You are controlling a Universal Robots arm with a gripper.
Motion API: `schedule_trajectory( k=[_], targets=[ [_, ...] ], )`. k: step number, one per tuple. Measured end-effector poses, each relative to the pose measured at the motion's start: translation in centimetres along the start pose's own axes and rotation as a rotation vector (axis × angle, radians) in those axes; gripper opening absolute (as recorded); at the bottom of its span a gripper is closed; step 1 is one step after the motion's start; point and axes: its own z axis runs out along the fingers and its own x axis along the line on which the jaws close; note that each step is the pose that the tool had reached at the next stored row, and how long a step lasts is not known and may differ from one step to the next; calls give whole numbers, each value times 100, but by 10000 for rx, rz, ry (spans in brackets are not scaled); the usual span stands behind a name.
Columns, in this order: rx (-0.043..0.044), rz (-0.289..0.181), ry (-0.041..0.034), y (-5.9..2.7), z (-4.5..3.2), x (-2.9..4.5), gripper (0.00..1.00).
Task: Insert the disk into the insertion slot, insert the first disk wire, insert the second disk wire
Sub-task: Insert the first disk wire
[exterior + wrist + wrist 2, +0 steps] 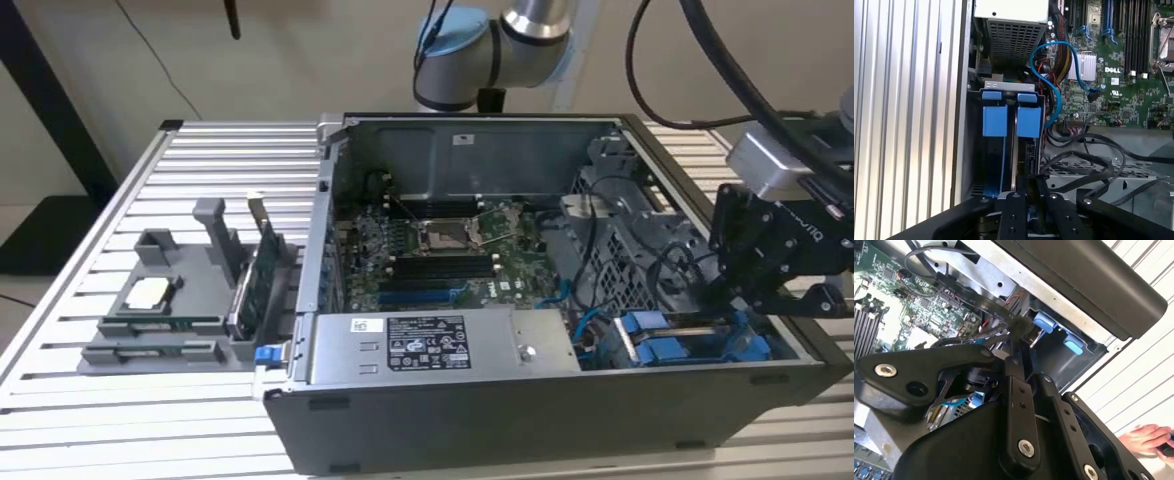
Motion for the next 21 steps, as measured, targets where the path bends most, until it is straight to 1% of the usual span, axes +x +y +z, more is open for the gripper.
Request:
schedule_trajectory(
  k=[5, 6, 11, 16, 19, 20, 21],
  targets=[
    [172, -13, -16, -1, 16, -5, 19],
    [194, -14, -17, 1, 17, -6, 19],
    [270, 25, -19, 49, 25, -9, 19],
    [301, 36, -20, 48, 29, -15, 19],
    [334, 41, -58, 48, 32, -24, 19],
    [362, 101, -77, 47, 50, -23, 19],
    [373, 121, -75, 46, 62, -23, 19]
  ],
)
